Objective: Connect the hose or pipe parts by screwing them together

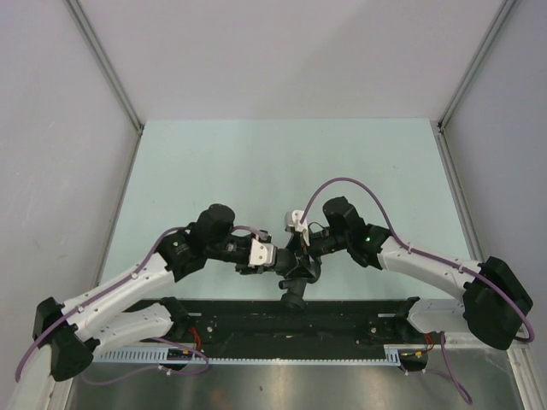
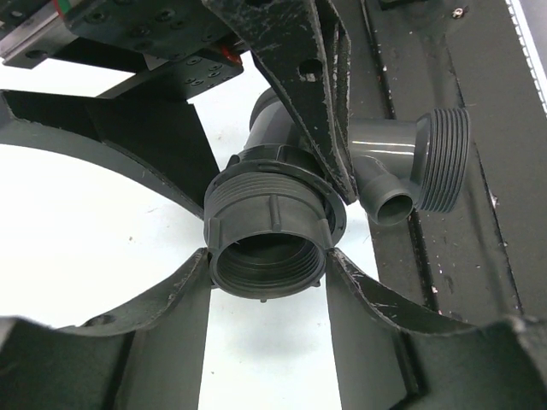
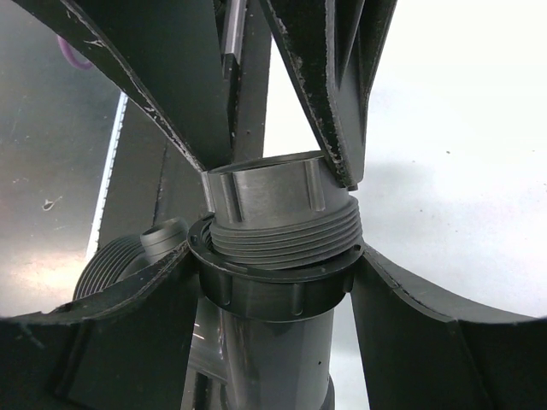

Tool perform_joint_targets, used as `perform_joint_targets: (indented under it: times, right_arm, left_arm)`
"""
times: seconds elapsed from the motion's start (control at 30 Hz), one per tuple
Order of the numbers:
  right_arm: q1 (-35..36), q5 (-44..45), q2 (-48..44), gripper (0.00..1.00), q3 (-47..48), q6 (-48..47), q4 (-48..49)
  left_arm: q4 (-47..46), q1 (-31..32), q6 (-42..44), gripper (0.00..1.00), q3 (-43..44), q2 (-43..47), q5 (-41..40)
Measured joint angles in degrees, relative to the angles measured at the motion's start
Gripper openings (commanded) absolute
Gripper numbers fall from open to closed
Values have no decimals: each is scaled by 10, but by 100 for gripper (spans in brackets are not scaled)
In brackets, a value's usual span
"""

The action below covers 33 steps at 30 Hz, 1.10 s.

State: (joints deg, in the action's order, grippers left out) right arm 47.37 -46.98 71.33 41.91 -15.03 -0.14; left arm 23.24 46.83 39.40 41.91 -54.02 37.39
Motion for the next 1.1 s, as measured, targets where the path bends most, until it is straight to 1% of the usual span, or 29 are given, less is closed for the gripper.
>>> perform_joint_targets:
  times: [0.1,0.23,0.27,0.37,0.47,0.63,0.8,1.0,1.03,1.1]
  right_arm:
    - [-1,12,0,0,0,-9,-3]
    - [4,31,0,0,12,-31,0]
    - [6,37,0,0,20,-37,-2]
    - [10,57,7,0,48,-49,-6]
    - [15,83,35,0,78,-56,-24]
    - [25,137,106,0,123,-58,-89]
    - [32,186,169,6,152,-58,-132]
    - [32,210,200,13,156,-57,-142]
    - [32,213,207,15,157,-59,-141]
    - [33,218,221,22,158,-63,-140]
  left_arm:
    - [-4,-3,-9,0,0,1,-8]
    - [-26,-57,-59,0,-4,17,0]
    - [-37,-76,-83,0,-7,28,0]
    - [-54,-105,-135,0,-17,66,-3]
    - [-68,-116,-197,0,-30,110,-5]
    - [-79,-132,-315,0,-43,131,-26]
    - [-77,-181,-420,0,-46,125,-28]
    - [-57,-243,-515,0,-49,93,-31]
    - [-52,-256,-527,0,-49,83,-30]
    - [-45,-285,-547,0,-51,57,-29]
